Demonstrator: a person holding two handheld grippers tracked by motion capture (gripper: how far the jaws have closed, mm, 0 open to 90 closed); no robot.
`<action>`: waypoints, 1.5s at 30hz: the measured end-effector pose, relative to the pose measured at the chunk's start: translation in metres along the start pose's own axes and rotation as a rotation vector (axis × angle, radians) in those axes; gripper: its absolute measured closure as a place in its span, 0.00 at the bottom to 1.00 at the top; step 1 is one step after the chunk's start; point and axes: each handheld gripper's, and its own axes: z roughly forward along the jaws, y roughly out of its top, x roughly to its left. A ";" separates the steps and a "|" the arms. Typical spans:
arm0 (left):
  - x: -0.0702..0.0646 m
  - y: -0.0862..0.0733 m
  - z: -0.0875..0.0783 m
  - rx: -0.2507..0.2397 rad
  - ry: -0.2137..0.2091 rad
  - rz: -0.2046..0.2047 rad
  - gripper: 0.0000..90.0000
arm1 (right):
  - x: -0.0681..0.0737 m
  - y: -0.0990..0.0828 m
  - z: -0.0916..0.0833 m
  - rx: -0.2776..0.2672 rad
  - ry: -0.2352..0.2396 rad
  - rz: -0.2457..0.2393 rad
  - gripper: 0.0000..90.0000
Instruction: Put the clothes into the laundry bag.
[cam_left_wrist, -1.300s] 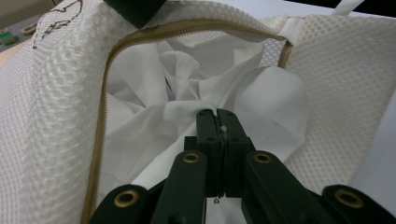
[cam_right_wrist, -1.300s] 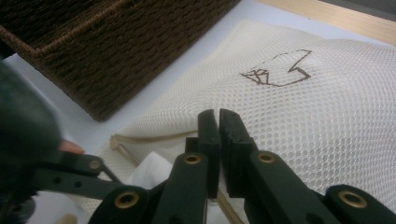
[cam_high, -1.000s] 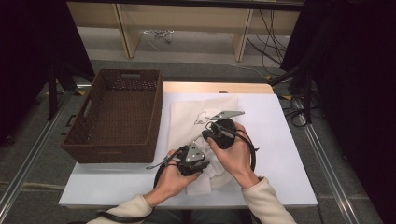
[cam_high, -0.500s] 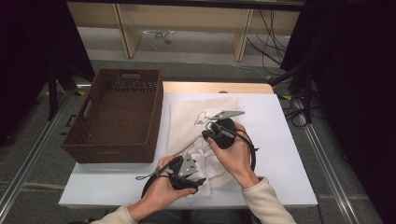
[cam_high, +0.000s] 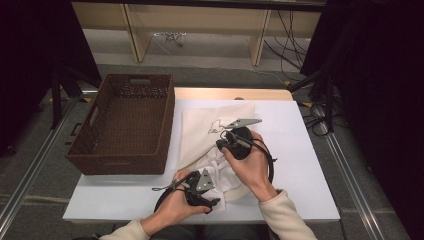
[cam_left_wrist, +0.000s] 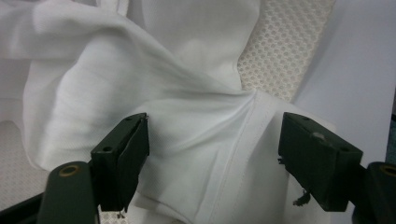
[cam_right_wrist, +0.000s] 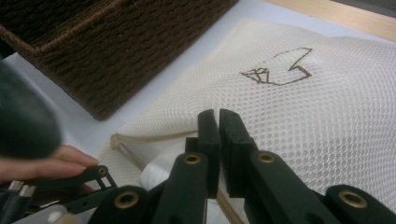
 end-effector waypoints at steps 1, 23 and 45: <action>0.000 0.000 0.000 0.002 -0.002 -0.003 0.27 | 0.000 0.000 0.000 0.000 0.000 0.000 0.99; 0.013 0.005 0.001 0.025 -0.094 -0.143 0.73 | 0.002 0.000 0.000 0.009 0.002 0.019 0.98; 0.019 0.017 0.000 -0.060 -0.034 -0.165 0.94 | 0.003 0.000 -0.001 0.007 0.002 0.013 0.98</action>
